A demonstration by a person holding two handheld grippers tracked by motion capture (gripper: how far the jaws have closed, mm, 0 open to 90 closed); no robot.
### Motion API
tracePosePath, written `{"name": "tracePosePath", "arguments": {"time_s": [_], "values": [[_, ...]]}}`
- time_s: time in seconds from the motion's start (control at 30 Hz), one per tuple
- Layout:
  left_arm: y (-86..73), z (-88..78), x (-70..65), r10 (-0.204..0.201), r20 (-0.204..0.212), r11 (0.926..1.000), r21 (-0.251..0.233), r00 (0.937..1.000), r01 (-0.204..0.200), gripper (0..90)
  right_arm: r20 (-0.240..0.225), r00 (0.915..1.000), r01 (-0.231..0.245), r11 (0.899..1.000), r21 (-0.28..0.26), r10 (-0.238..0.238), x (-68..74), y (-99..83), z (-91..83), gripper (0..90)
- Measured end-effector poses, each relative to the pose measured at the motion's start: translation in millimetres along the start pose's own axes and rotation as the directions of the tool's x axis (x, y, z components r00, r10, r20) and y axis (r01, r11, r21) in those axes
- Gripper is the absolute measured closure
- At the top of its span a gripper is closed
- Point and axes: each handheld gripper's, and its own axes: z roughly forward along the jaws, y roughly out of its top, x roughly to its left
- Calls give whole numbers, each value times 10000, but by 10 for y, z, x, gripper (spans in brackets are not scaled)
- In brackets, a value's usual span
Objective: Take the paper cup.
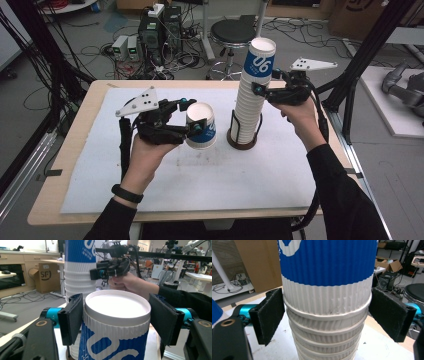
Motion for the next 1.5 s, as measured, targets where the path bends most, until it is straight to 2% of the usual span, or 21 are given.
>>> {"name": "tracePosePath", "arguments": {"time_s": [0.13,0.7,1.1,1.4,1.5], "values": [[-80,-10,-21,147,-33,9998,167,9999,-146,305,-36,10000,-51,10000,-22,51,-6,-1,-1,140],[-304,-100,17,-240,75,9997,-4,9997,240,305,28,10000,-5,10000,26,5,6,0,-5,139],[-414,-74,53,-401,211,9990,182,9990,398,304,83,9999,-101,9999,44,100,20,0,-18,138],[-451,-79,72,-460,280,9987,239,9985,454,304,72,10000,-19,10000,-94,19,41,-4,-149,139],[-473,-71,75,-506,259,9984,250,9984,499,304,123,9999,114,9998,-188,-111,58,-74,-245,139]]}}
